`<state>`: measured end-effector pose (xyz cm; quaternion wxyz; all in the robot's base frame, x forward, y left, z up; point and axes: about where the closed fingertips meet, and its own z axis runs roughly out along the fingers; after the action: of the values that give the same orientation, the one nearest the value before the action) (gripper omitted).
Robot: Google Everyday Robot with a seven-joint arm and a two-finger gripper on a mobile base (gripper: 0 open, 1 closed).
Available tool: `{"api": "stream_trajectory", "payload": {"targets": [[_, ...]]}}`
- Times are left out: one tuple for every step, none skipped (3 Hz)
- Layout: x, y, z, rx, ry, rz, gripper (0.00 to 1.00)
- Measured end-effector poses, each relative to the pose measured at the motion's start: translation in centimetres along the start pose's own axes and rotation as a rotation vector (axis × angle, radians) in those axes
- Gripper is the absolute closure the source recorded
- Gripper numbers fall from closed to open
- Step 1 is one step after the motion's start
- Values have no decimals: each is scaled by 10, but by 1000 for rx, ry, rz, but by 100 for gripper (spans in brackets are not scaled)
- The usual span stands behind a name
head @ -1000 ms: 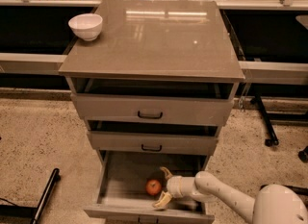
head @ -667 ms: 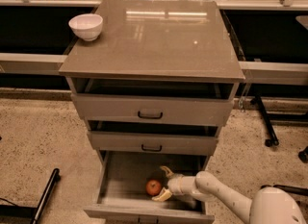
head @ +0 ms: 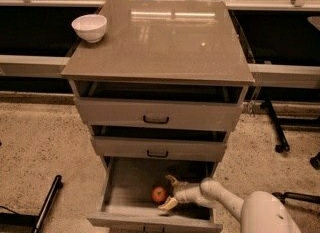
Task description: Pick apple from bottom drawer and place on counter
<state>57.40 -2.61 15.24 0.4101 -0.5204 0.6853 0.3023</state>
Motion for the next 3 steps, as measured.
{"api": "stream_trajectory", "payload": {"targets": [[11,6,13,-31,-21,32,29],[7,11,28,-70,-78,44,52],[-14,13,28,-95,-153,30,76]]}}
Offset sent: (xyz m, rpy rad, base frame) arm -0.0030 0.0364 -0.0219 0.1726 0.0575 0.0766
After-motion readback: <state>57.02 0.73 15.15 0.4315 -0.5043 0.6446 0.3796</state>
